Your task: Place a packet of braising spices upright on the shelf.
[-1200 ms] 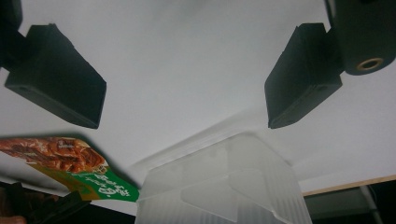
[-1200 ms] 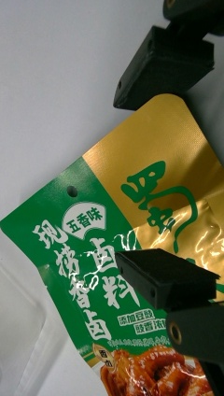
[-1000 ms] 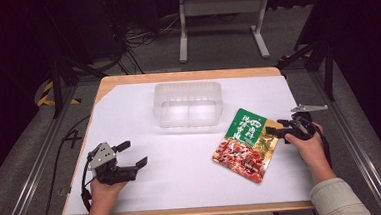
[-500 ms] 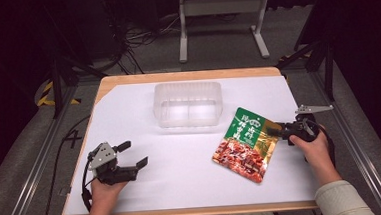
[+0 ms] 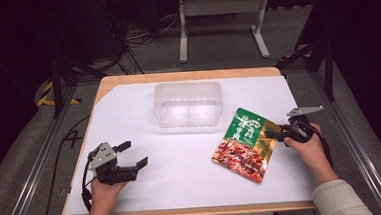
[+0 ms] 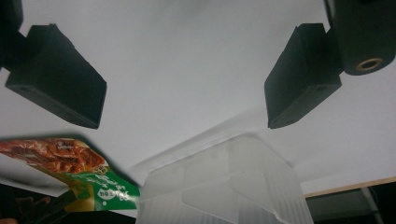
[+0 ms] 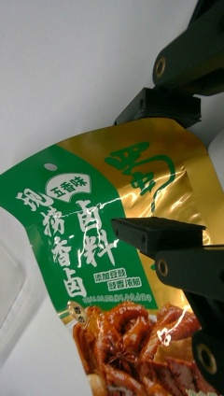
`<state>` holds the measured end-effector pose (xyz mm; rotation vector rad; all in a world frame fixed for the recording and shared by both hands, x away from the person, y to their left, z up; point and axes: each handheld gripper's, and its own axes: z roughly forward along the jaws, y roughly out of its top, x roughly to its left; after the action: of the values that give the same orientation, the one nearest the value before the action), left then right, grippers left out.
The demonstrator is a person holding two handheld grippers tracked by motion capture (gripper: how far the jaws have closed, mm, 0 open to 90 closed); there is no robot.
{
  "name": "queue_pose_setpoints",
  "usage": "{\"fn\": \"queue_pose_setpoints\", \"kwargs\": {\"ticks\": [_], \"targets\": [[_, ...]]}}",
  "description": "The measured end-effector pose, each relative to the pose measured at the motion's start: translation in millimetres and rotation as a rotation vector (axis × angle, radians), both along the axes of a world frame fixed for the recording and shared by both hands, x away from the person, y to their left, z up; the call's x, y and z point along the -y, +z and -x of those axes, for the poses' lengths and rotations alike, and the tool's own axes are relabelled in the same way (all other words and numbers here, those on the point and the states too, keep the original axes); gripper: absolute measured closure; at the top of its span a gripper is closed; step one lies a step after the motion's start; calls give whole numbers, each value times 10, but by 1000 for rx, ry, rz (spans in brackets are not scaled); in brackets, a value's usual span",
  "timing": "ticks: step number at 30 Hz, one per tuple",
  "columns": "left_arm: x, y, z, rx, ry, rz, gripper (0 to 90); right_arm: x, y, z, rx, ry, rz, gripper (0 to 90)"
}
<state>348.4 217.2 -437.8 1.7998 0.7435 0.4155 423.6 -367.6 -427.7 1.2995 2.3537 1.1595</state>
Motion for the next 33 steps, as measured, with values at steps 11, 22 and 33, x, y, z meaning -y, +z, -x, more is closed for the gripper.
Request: {"fn": "queue_pose_setpoints", "kwargs": {"ticks": [11, 22, 33], "targets": [[-4, 0, -2, 2, 2, -1, 137, 5, -22, -26, 27, -37, 106, 806], [-2, 0, 1, 2, 3, -2, 139, -15, 23, 9, 42, -14, 108, 900], [-4, 0, -1, 0, 3, -1, 141, -30, 115, 83, 63, -13, 95, 900]]}}
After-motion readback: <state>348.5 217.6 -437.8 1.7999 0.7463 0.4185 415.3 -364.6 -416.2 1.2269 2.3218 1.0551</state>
